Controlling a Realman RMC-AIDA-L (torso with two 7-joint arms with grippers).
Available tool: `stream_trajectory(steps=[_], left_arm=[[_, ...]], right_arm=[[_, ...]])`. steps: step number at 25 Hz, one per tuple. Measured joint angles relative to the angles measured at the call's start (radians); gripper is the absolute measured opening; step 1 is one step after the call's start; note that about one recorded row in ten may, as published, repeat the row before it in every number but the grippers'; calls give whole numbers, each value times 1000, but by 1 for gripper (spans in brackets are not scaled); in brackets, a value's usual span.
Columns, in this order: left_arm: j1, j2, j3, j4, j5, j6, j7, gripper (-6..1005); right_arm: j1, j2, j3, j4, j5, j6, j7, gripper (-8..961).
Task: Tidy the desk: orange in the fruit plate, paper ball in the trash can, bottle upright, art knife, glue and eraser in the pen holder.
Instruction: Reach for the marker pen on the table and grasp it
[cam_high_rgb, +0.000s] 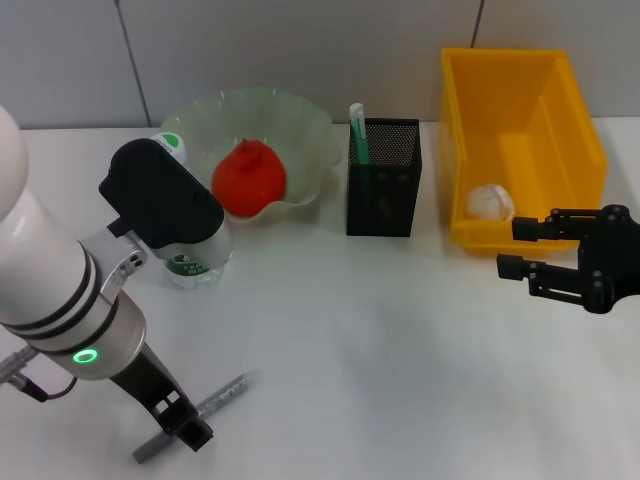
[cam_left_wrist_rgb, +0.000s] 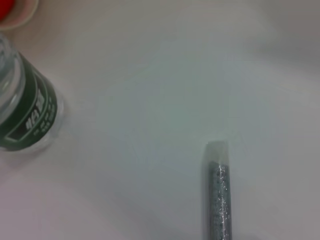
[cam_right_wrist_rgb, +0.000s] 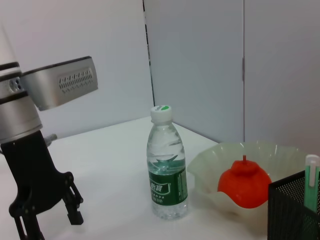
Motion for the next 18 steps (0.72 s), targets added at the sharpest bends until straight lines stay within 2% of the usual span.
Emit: stream_trajectory(steps=[9,15,18], left_arm=[[-9,-1,52,-26,-4,-36,-36,799],[-23,-1,78,-79,1,-59,-43,624],[-27,-1,80,-94,2,-74,-42,619]], right_arm=[[5,-2,1,17,-3,1,-4,509],[10,2,2,20,-20,1,-4,509],[14,2,2,29,-23,4,-5,509]])
